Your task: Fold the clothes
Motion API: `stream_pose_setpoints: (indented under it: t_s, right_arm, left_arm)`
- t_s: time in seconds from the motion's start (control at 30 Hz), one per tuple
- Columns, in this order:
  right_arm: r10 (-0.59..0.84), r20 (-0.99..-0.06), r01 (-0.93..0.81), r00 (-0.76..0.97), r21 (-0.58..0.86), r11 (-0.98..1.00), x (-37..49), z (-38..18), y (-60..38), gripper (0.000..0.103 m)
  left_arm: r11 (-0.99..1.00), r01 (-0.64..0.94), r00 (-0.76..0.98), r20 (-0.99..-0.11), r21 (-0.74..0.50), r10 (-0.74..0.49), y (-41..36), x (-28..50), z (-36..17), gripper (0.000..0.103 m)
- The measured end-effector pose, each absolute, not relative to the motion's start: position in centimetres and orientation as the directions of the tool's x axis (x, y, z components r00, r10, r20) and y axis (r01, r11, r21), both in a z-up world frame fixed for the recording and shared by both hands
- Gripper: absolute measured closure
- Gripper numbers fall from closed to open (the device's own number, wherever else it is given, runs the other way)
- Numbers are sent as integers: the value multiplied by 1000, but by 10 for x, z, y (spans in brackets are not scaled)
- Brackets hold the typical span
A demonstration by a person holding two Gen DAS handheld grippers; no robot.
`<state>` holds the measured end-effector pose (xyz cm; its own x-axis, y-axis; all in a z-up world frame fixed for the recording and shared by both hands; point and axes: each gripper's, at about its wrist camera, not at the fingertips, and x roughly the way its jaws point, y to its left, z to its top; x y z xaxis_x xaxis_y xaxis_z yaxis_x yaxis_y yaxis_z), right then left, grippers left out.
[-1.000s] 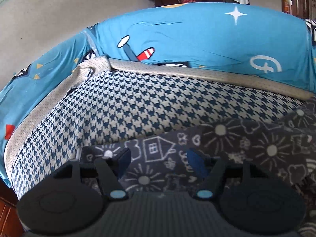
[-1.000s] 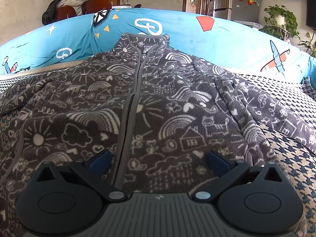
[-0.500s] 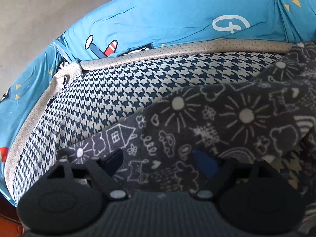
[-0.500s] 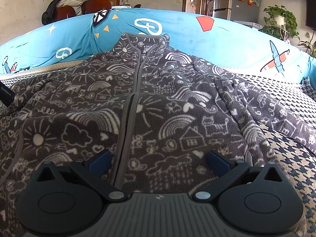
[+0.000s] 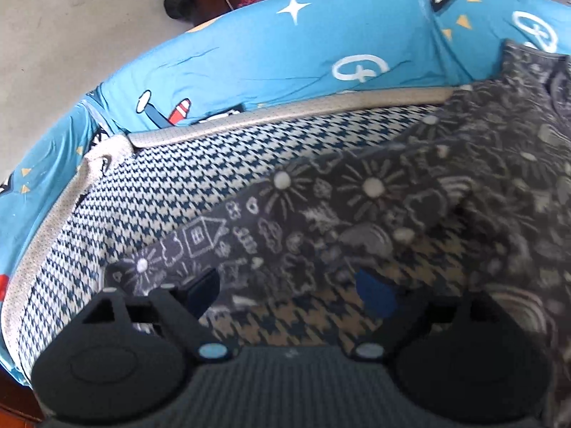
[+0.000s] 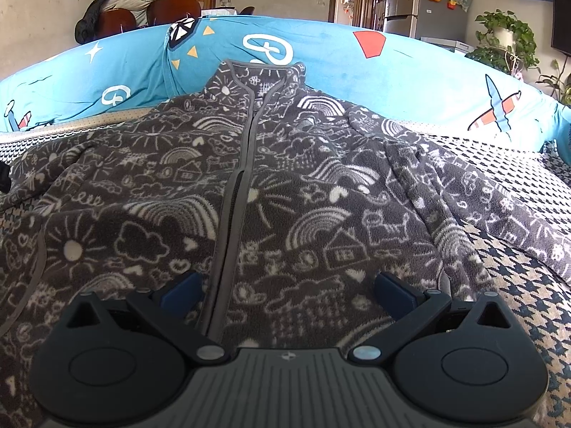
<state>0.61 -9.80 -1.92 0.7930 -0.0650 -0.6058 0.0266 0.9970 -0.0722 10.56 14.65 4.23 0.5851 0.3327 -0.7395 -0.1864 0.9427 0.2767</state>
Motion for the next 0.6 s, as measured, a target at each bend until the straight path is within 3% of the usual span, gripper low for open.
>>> stream_pose_setpoints:
  t_s: [0.43,0.6]
  right_arm:
    - [153,-565,-162,811,35,986,-78,7,-69,11]
    - [260,-525,-284,810,36,958,-111,24,-48,21]
  left_arm:
    - [972,-113,599,-767,206,232,115,39,46,10]
    - [975,-119,605,-765,187,221,115,22,48,8]
